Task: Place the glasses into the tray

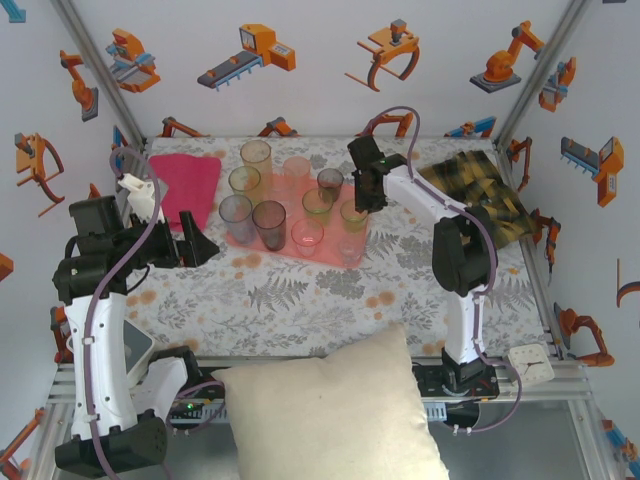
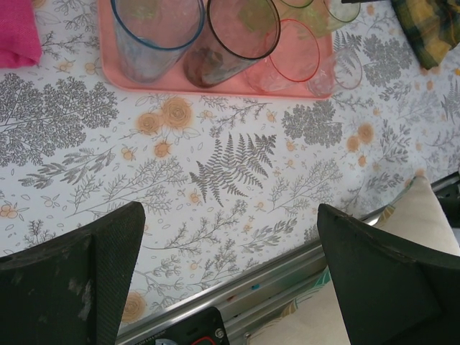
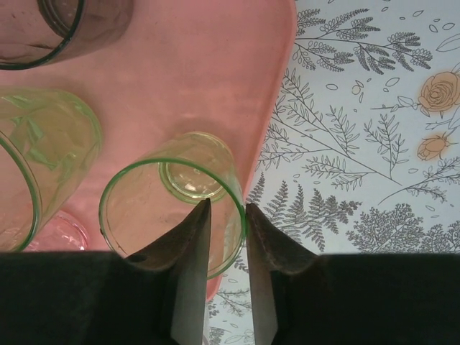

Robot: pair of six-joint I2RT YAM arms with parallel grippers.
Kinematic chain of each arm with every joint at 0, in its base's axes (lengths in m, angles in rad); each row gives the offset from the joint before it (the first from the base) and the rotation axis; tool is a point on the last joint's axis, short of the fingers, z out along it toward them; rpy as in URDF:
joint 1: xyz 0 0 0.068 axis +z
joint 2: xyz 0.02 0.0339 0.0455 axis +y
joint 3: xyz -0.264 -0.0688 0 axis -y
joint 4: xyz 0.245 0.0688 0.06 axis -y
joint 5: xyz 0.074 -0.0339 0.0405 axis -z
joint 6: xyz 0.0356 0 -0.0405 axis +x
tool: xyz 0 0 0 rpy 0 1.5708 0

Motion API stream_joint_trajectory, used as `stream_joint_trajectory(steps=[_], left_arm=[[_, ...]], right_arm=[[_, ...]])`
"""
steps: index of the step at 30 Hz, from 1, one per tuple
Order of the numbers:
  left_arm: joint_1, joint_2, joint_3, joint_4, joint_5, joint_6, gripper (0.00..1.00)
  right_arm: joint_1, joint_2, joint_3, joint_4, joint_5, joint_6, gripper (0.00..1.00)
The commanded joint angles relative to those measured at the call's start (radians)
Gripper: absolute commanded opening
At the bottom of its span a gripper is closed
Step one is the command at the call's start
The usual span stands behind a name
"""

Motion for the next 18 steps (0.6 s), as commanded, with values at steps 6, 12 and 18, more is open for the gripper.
stream_joint_trajectory(steps=[6, 12, 18], left_arm=[[0.007, -0.004, 0.012, 0.012, -0.013, -0.011, 0.97], [0.007, 0.020, 0.026, 0.010, -0.028, -0.019, 0.97], [0.010, 0.042, 0.040, 0.007, -0.121, -0.033, 0.97]], right_arm=[[-0.010, -0.039, 0.017, 0.006, 0.009, -0.014, 0.35], [-0.014, -0.085, 0.003, 0.010, 0.011, -0.016, 0.37], [-0.025, -0.159, -0.060, 0.042, 0.018, -0.012, 0.38]])
